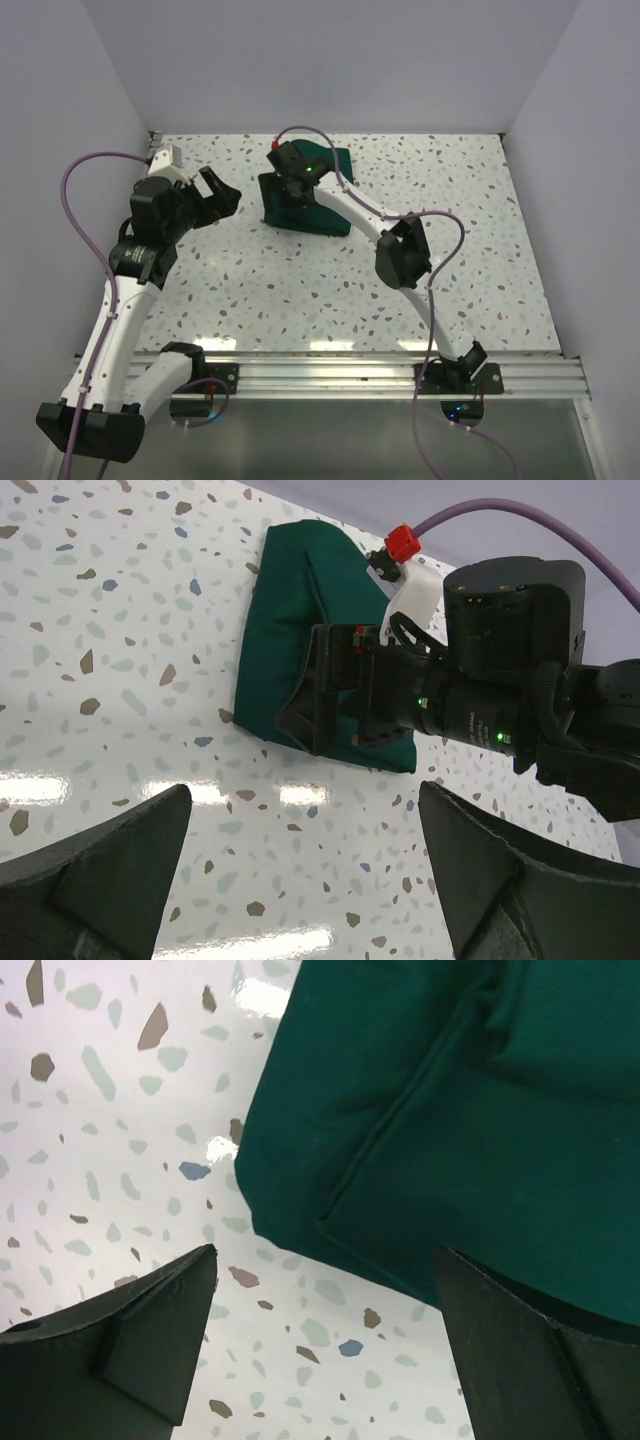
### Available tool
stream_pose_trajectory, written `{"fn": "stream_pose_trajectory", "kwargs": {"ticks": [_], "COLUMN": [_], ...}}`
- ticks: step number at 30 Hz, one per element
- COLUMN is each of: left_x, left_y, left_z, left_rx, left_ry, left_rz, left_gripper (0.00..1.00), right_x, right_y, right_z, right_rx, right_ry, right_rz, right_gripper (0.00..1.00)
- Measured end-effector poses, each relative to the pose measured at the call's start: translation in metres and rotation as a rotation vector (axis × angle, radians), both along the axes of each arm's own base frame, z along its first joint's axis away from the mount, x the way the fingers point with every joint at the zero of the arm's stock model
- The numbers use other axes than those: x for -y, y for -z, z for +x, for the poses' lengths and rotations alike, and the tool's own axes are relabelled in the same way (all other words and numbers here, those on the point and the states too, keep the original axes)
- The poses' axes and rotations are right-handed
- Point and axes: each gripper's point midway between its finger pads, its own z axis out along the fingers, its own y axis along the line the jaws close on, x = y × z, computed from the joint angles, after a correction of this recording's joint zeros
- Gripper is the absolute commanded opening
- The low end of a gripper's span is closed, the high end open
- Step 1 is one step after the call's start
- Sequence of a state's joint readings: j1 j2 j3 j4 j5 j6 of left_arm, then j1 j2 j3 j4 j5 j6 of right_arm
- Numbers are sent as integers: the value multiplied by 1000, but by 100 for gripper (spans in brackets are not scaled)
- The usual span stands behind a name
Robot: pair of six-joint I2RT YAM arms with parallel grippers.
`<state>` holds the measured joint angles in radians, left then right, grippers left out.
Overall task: Open and lay out the surgical kit
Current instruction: Open the surgical kit at the center of the board.
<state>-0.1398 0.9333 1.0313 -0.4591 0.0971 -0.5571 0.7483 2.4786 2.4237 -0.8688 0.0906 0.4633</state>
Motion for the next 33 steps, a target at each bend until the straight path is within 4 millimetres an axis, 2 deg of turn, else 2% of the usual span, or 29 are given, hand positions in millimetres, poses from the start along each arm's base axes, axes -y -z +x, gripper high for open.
{"fn": "stream_pose_trajectory", "kwargs": {"ticks": [4,10,11,13,14,18,22,26,29,32,33], "left_x": [-5,-8,-9,-10,-10,-10,-10,-13,-17,-20,-19], "left_y": [6,11,12,12,12,14,20,22,15,2,-2], "left_z": [-3,-6,-6,-6,-6,-5,-2,2,14,30,36], "left_rx": [-27,-48,-49,-51,-52,-57,-72,-88,-94,-73,-65], "left_ry": [-22,-38,-40,-43,-44,-40,-36,-35,-43,-51,-48], "left_rz": [13,26,28,31,32,41,51,87,134,187,215], "left_gripper": [100,100,100,100,100,100,100,100,100,100,100], "right_x": [-10,-5,-3,0,1,4,5,9,19,44,57], "right_y": [12,42,45,48,48,47,46,37,15,-24,-43], "right_z": [-10,-6,-5,-4,-2,1,3,6,9,11,13], "right_rx": [-12,-36,-38,-35,-32,-22,-22,-14,9,54,83], "right_ry": [-26,-15,-13,-7,-4,5,10,24,63,127,161], "right_rz": [-14,-64,-71,-86,-89,-95,-94,-80,-49,-19,-5], "right_gripper": [83,58,47,37,21,0,0,0,0,0,0]}}
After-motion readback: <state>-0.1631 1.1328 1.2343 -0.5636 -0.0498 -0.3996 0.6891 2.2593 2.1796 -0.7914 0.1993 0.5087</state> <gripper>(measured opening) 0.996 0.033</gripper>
